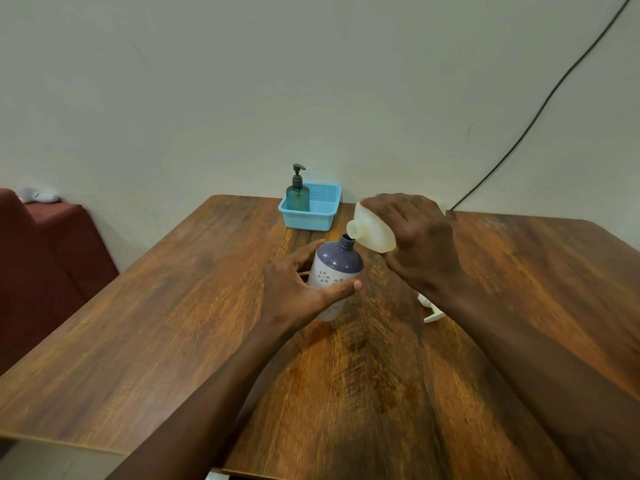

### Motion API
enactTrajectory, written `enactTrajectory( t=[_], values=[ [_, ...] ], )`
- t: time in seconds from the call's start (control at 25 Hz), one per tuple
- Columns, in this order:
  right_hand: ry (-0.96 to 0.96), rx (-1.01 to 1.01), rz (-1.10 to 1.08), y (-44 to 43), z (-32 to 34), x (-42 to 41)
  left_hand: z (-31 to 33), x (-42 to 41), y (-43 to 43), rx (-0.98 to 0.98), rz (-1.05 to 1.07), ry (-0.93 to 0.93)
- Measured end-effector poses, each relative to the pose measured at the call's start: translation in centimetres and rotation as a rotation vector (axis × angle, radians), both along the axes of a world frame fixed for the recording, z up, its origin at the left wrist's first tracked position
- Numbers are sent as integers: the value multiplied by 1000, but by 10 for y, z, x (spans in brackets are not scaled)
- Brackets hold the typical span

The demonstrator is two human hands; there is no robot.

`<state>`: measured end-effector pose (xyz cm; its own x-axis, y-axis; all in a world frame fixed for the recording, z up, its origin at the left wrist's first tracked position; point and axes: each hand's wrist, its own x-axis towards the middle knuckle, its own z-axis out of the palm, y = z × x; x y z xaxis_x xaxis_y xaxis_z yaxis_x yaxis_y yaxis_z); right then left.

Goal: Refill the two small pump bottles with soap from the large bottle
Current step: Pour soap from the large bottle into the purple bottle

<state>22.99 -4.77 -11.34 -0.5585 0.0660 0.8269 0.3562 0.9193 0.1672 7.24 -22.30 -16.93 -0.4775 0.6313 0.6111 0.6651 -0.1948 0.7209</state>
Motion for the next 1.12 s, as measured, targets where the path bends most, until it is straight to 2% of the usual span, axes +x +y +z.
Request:
enactTrajectory(
  t=[1.12],
  values=[
    [-54,50,-47,1,7,6,-2,0,4,-26,-28,6]
  ],
)
